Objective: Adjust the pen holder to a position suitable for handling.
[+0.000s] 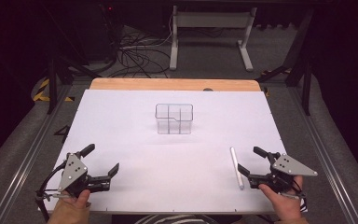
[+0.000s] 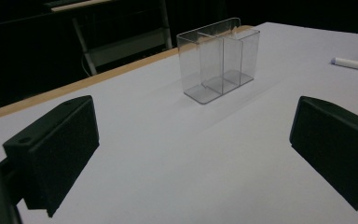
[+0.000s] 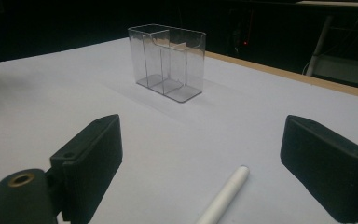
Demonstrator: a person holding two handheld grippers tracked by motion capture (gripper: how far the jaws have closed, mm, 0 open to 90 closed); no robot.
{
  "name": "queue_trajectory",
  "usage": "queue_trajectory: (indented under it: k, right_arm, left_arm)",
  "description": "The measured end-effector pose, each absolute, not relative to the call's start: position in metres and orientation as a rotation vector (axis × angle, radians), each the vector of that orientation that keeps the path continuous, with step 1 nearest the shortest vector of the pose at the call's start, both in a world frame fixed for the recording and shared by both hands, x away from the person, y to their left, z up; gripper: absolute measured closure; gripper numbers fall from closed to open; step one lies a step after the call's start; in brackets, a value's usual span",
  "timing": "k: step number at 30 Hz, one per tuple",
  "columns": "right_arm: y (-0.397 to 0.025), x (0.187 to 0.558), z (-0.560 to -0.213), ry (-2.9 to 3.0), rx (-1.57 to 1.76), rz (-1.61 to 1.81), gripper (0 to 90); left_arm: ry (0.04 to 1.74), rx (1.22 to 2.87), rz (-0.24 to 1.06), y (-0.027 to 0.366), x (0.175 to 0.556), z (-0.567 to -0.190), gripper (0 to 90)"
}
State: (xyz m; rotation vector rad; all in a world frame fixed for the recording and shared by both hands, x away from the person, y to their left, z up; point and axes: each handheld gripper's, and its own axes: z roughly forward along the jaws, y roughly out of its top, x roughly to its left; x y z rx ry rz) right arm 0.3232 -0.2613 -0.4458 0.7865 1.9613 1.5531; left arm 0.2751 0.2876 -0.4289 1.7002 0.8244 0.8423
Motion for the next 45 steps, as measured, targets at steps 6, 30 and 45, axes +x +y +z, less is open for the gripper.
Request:
queue_trajectory:
  k: [6,30,45]
  right_arm:
    - [-0.261,0.323,-0.445,1.970,0.780,1.546,12.8]
    - [-0.246,0.339,-0.418,2.064,0.711,1.500,14.5]
    - [-0.231,0.353,-0.391,2.071,0.644,1.519,14.6]
  left_arm:
    - [0.820,1.699,0.847,0.287,0.274,-0.428,2.0]
    - [0.816,1.712,0.877,0.283,0.272,-0.428,2.0]
    - [0.826,1.709,0.866,0.284,0.273,-0.428,2.0]
